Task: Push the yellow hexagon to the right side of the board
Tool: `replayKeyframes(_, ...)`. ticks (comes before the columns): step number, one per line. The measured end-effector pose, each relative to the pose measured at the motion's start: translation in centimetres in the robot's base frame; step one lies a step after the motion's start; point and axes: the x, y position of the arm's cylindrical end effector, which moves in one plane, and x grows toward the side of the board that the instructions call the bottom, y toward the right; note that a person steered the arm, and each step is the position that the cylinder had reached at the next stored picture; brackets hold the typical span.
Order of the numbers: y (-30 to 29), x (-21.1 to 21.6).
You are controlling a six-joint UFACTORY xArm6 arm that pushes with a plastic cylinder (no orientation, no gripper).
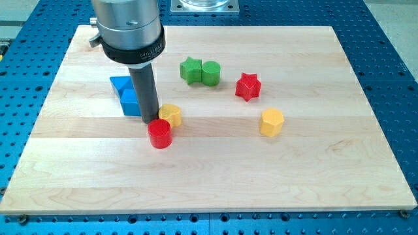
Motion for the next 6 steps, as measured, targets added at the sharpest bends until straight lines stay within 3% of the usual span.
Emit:
replayKeyframes(3,16.4,0.8)
replayKeyframes(6,19.6,0.5)
